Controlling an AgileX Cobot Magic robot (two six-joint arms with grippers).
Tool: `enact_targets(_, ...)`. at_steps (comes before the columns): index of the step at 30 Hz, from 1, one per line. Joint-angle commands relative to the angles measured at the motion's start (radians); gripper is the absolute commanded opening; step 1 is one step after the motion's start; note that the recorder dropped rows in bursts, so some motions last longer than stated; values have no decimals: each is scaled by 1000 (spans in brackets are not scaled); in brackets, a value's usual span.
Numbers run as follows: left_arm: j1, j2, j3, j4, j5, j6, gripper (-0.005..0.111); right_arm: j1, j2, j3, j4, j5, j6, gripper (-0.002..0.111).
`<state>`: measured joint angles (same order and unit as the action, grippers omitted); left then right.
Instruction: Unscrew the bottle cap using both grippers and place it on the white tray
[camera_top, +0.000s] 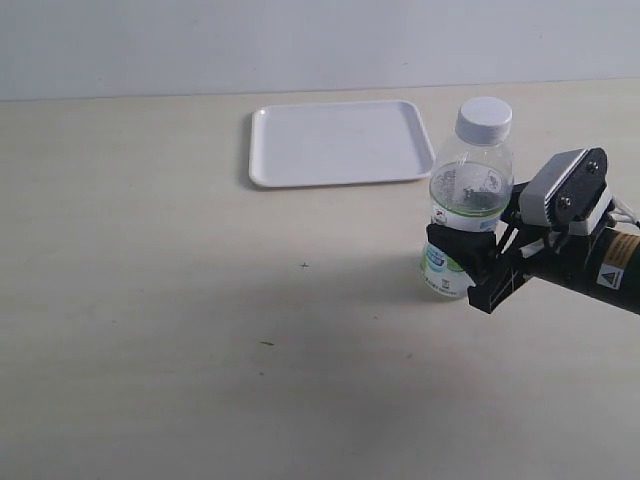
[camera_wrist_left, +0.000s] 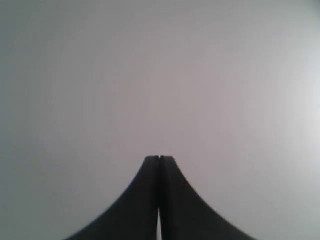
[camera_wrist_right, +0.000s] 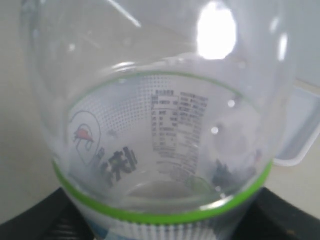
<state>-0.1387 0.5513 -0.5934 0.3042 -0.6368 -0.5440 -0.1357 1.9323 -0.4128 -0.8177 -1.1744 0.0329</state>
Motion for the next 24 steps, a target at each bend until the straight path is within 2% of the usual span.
enact_targets(1, -31, 438, -278, 314, 551, -209, 0, -3, -1, -5, -3, -25, -4, 0)
enact_targets(3, -66, 606, -376, 337, 844, -213, 0, -3, -1, -5, -5, -23, -4, 0)
enact_targets(5, -114, 738, -456, 333, 1082, -147, 0, -3, -1, -5, -2, -16, -4, 0)
enact_targets(8, -185, 906, -566, 210, 1317, 83, 0, -3, -1, -5, -1, -2, -4, 0)
enact_targets(12, -261, 1053, -711, -160, 1455, 420, 0, -3, -1, -5, 2, 17, -21, 0)
enact_targets(16, -343, 1101, -841, -397, 1541, 696, 0, -3, -1, -5, 2, 21, -33, 0)
enact_targets(21, -459, 1097, -946, -468, 1580, 724, 4, -3, -1, -5, 5, 21, -33, 0)
enact_targets(24, -517, 1099, -995, -589, 1624, 724, 26, -3, -1, -5, 5, 25, -33, 0)
